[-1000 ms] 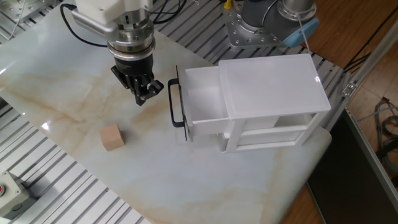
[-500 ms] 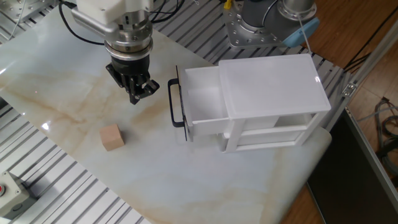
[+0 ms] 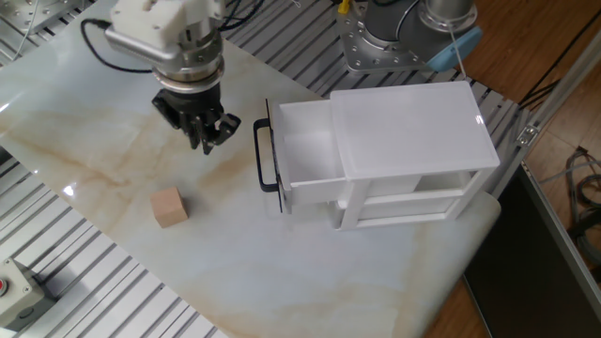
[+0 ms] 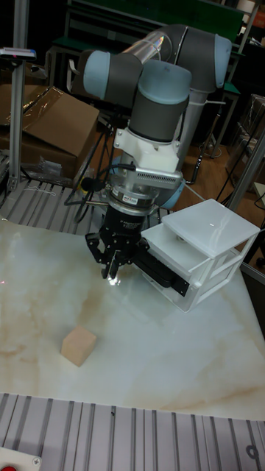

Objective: Put things in the drawer

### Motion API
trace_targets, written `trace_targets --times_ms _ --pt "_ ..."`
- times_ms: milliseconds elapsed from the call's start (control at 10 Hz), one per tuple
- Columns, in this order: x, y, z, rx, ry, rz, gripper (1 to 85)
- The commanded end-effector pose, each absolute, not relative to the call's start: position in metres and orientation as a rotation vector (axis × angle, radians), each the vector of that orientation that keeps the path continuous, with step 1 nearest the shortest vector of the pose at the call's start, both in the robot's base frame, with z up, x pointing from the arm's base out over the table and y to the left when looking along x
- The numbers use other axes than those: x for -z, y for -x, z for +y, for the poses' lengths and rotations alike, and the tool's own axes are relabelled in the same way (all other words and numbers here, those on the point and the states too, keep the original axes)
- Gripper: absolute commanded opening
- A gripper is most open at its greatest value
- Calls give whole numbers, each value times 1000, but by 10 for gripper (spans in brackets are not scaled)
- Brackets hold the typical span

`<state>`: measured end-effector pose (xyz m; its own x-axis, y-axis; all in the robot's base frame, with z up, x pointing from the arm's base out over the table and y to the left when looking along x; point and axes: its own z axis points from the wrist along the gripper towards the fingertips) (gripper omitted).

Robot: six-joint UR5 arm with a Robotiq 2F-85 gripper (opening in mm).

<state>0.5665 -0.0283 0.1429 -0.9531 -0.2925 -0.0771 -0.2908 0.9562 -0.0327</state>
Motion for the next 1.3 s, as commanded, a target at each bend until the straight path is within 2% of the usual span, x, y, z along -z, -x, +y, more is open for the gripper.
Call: trace_targets --times_ms 0,300,600,1100,1200 --pt "-133 -586 -34 -28 666 2969 327" --pt "-127 -605 -51 3 808 2928 353" --pt "-117 -616 -44 -13 866 2886 427" --pt "-109 -635 -51 -21 973 2845 420" --pt "-110 -638 -53 -11 983 2842 397"
